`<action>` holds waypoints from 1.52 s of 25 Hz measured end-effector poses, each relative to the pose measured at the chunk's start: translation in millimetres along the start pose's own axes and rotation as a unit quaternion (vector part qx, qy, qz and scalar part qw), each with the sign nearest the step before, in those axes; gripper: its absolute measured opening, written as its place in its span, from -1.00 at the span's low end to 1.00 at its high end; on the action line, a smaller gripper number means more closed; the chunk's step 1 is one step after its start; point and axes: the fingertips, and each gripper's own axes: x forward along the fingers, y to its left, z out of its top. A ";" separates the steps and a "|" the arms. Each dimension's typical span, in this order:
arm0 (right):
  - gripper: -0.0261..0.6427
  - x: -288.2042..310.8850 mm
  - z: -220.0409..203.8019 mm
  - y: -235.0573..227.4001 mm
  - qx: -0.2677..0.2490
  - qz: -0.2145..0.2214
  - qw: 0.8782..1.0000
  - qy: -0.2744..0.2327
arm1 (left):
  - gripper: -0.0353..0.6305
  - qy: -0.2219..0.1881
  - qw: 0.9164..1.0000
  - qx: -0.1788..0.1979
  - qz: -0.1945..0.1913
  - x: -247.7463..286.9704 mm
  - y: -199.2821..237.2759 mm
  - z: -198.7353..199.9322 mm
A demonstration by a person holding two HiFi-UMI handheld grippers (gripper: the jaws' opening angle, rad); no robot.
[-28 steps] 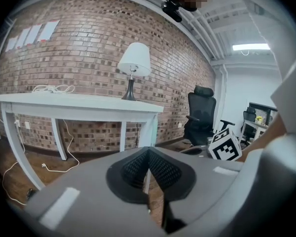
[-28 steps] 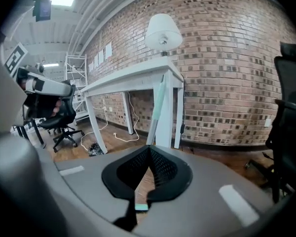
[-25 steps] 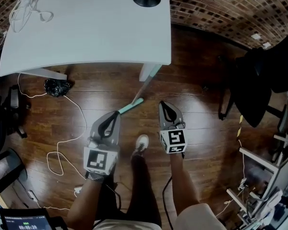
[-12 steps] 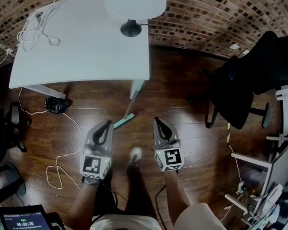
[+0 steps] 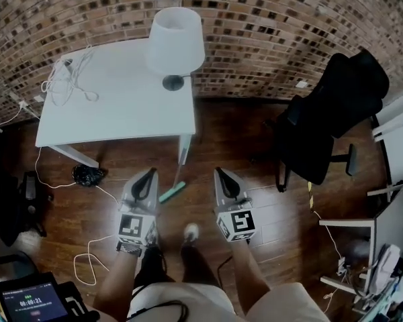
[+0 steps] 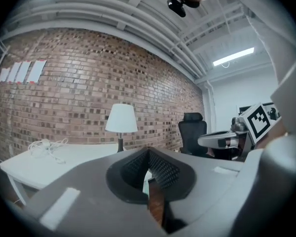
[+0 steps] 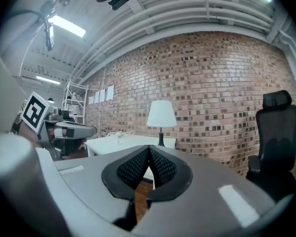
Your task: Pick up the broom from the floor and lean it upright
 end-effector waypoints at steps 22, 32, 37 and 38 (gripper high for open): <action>-0.89 -65.9 140.8 33.0 -0.034 0.017 0.992 -0.117 | -0.89 -0.108 0.993 0.047 0.007 -61.2 -28.2 131.2; -0.89 -108.7 126.1 69.8 -0.033 0.035 0.992 -0.117 | -0.89 -0.098 0.995 0.023 0.012 -115.6 -49.7 124.2; -0.89 -153.0 118.2 112.0 -0.039 0.019 0.992 -0.118 | -0.89 -0.100 0.994 0.035 -0.003 -170.1 -53.1 116.6; -0.89 -163.8 116.1 122.2 -0.039 0.015 0.992 -0.118 | -0.89 -0.103 0.994 0.036 -0.006 -183.7 -55.1 115.8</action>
